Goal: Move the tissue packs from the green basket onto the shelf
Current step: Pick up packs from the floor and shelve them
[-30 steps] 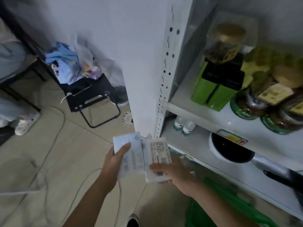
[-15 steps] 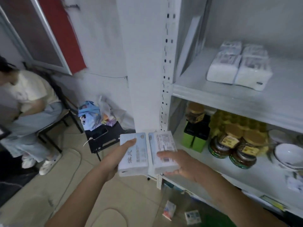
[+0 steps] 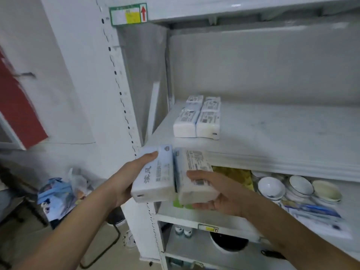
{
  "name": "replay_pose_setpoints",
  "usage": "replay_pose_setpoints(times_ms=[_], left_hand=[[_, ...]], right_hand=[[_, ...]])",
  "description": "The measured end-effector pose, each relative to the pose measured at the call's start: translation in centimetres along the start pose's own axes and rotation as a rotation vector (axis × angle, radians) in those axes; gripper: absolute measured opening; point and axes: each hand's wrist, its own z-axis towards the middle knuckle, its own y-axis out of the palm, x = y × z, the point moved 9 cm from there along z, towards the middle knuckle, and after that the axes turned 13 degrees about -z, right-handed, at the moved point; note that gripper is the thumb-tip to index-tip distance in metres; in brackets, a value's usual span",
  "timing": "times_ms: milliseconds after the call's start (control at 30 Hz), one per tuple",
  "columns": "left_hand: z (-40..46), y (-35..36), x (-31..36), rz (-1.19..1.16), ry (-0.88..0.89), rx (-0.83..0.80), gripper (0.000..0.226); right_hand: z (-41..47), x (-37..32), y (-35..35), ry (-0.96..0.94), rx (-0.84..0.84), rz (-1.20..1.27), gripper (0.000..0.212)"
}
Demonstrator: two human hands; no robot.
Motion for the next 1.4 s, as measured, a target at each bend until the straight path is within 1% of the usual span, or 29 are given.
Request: replay_pose_setpoints(times_ms=[67,233,367,433,500,567,633,667,733,800,867,900,967,1033,1067,1100,1167,1233,1267,1300,1333,1400], left_hand=[[1.0,3.9,1.6,0.03,0.02,-0.039,0.053],[4.3,14.5,3.7,0.101,0.033,-0.14,0.053],[7.8,22.6,3.7,0.099,-0.016,-0.23,0.05],[9.5,25.5,3.4,0.095,-0.059,-0.259,0.05],[11.2,27.6,3.1,0.08,-0.092,-0.266,0.051],[12.7,28.7,2.9,0.095,-0.106,-0.241,0.059],[14.3,29.1,2.8,0.139,-0.074,-0.193,0.071],[15.0,29.1,2.8,0.151,-0.042,-0.165,0.075],[16.0,28.9,3.1,0.188,0.035,-0.1,0.08],[16.3,28.9,3.3,0.258,0.132,-0.071,0.072],[15.9,28.9,3.6,0.402,0.261,-0.071,0.062],[15.2,28.9,3.9,0.502,0.336,-0.073,0.061],[13.3,28.5,4.0,0.654,0.475,-0.092,0.065],[11.9,28.0,3.5,0.792,0.603,-0.145,0.08],[11.2,27.7,3.2,0.888,0.66,-0.169,0.085],[10.5,27.4,3.0,0.993,0.722,-0.181,0.085],[9.0,27.3,3.5,1.19,0.922,-0.192,0.073],[7.6,28.0,4.2,1.339,1.144,-0.218,0.061],[7.5,28.3,4.5,1.382,1.224,-0.218,0.055],[7.8,28.5,4.7,1.415,1.271,-0.219,0.049],[8.5,28.9,5.0,1.45,1.279,-0.225,0.044],[10.4,29.9,5.3,1.51,1.201,-0.257,0.039]], right_hand=[[-1.3,-1.9,-3.0,-0.045,0.047,0.002,0.081],[-4.3,-4.8,-12.2,-0.072,0.197,-0.04,0.075],[-5.6,-6.2,-19.6,-0.068,0.297,-0.036,0.059],[-5.7,-6.9,-22.5,-0.081,0.327,-0.049,0.051],[-5.3,-7.7,-24.7,-0.094,0.346,-0.079,0.047],[-4.5,-8.3,-26.3,-0.087,0.364,-0.119,0.056],[-3.3,-8.6,-27.4,-0.07,0.391,-0.15,0.073],[-2.6,-8.7,-28.0,-0.068,0.416,-0.171,0.08],[-1.4,-8.8,-29.1,-0.073,0.487,-0.281,0.082],[-0.5,-8.6,-30.1,-0.075,0.547,-0.419,0.078],[0.1,-8.3,-30.9,-0.062,0.583,-0.507,0.074],[0.0,-8.2,-31.2,-0.066,0.609,-0.571,0.075],[-0.7,-8.4,-31.4,-0.117,0.657,-0.724,0.088],[-1.8,-8.4,-30.4,-0.27,0.612,-0.783,0.1],[-2.3,-8.3,-29.7,-0.338,0.571,-0.828,0.102],[-2.5,-7.9,-29.1,-0.362,0.537,-0.909,0.109],[-2.4,-6.7,-28.8,-0.32,0.519,-1.122,0.118],[-2.1,-6.8,-28.9,-0.304,0.548,-1.289,0.11],[-1.8,-7.1,-29.0,-0.311,0.559,-1.341,0.104],[-1.3,-7.4,-29.0,-0.316,0.563,-1.381,0.1],[-0.7,-7.7,-29.0,-0.319,0.568,-1.412,0.098],[0.9,-8.4,-29.2,-0.322,0.576,-1.449,0.097]])
